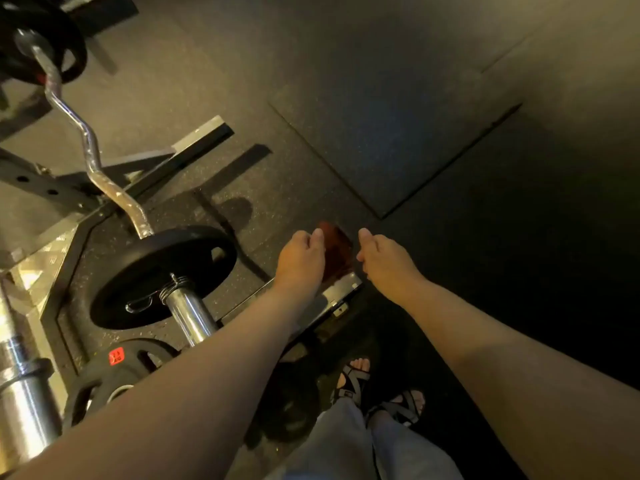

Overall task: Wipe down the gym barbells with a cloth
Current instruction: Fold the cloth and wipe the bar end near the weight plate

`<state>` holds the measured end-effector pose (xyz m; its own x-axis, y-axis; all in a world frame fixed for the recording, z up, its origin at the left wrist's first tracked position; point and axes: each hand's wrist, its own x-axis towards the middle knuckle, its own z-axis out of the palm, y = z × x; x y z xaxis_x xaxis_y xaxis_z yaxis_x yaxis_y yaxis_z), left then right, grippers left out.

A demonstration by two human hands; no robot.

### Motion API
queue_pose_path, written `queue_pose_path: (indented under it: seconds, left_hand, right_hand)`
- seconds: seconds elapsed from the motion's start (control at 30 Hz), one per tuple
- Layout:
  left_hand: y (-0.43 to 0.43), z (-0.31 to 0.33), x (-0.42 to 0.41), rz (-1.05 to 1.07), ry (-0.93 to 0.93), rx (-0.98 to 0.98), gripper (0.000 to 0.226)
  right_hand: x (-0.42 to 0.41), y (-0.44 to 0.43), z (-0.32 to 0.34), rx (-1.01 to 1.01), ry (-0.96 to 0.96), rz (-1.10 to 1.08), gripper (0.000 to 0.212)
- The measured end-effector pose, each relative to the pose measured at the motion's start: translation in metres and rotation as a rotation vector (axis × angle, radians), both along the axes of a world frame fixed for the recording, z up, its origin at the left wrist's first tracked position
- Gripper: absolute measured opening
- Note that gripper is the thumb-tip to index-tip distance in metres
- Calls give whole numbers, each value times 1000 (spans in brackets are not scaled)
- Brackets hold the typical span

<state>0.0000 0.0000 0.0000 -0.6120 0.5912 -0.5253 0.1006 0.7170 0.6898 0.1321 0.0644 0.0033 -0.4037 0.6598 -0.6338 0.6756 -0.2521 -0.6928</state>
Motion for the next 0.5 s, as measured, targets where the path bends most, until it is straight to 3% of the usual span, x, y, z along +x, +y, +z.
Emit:
queue_pose_path:
  seconds: [0.17,0.27,0.4,0.5]
  left_hand:
    - [-8,-21,-13,-103,185,-36,17]
    - [-12,-38,-14,-216,331,-69,13]
    - [-18,-41,-6,-330,421,-84,38]
    - [-18,-38,-6,-341,401,-106,43]
  right_hand:
    - [-34,-18,-29,64,-112,-6,33]
    - [-45,-31,-38,153,-202,-92,39]
    - [-49,-42,-43,-26,-25,-360,39]
    - [-48,-38,-36,-55,25,-346,24]
